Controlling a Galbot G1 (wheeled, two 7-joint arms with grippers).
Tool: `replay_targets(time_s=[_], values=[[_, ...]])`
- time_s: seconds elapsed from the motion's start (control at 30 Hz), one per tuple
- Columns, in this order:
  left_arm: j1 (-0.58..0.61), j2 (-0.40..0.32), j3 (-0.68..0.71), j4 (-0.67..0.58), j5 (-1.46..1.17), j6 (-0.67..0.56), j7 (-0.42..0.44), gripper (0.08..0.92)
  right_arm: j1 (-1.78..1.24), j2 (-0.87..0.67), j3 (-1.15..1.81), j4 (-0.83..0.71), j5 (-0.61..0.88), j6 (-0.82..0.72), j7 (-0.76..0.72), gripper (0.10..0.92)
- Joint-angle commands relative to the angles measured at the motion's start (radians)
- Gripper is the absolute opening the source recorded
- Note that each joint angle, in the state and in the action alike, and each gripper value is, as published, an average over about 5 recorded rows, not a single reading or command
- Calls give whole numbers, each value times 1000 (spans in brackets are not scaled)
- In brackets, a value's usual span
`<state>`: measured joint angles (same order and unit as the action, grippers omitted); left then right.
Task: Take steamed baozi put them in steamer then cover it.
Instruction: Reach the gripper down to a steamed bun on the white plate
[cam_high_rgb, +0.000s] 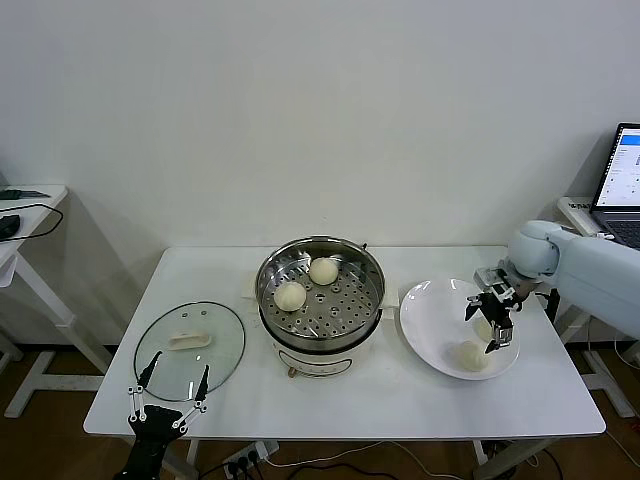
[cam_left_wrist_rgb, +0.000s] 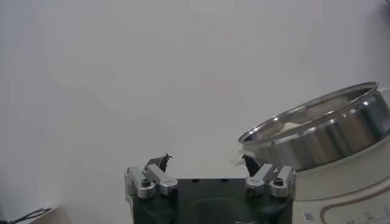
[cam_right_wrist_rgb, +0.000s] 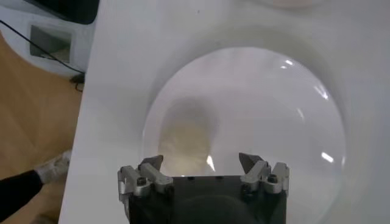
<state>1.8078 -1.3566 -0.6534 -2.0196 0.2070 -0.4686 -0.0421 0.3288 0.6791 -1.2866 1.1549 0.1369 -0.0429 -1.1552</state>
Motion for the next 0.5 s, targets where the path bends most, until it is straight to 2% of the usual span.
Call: replay_targets(time_s=[0.03,0.5], values=[[3,-2,-2,2,2,-2,0,823,-85,15,37,-38,-21,7,27,823],[9,0,1,4,-1,-2,0,823,-119,38,63,-62,-44,5,21,823]])
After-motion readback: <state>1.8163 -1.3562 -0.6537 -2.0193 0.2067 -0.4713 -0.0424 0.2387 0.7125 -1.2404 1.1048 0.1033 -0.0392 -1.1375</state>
